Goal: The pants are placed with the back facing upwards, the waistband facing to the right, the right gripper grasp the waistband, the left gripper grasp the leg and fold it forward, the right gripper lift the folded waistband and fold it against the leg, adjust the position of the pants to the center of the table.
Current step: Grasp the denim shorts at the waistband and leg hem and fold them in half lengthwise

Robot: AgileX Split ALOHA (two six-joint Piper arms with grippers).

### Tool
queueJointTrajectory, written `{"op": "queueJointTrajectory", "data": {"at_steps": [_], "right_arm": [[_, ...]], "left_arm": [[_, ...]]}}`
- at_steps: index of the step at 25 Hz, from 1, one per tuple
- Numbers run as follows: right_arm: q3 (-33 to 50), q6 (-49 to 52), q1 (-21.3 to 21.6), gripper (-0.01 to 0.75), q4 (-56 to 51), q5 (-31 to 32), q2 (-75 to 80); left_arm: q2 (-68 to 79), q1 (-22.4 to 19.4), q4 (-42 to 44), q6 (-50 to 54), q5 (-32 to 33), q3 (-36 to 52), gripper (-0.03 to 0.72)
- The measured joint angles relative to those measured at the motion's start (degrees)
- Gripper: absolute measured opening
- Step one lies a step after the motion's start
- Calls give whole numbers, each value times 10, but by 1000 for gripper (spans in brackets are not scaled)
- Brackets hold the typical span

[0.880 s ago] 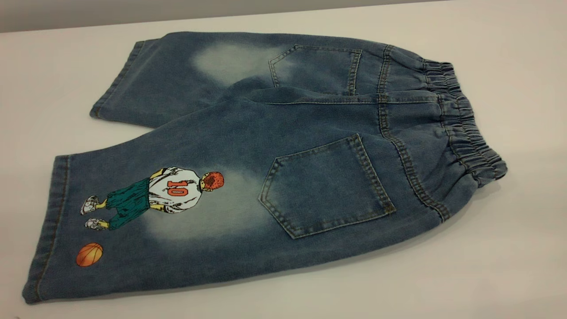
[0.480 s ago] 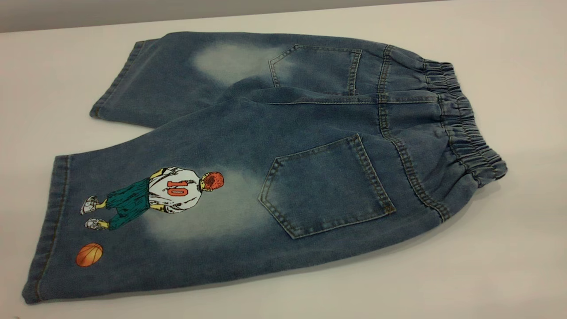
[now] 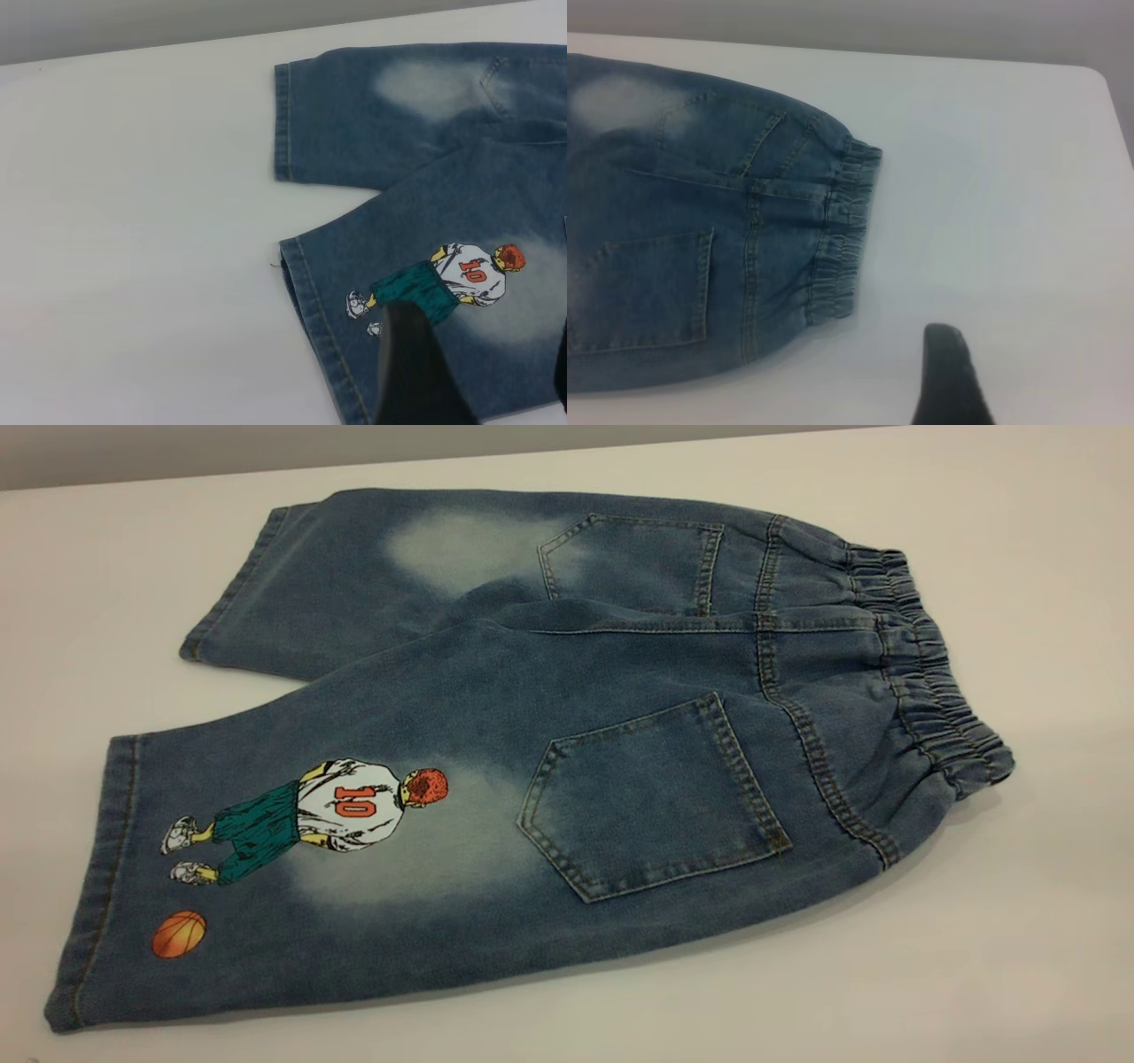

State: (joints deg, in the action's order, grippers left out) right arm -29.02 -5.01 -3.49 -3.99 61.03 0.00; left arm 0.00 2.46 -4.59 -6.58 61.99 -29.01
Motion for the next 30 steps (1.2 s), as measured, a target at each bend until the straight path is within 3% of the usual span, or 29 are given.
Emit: {"op": "queueJointTrajectory", "data": {"at_steps": [30], "right_arm": [[-7, 1, 0, 386, -5, -5, 0]], "left_arm": [[10, 2, 1, 2, -8, -8, 360]]}}
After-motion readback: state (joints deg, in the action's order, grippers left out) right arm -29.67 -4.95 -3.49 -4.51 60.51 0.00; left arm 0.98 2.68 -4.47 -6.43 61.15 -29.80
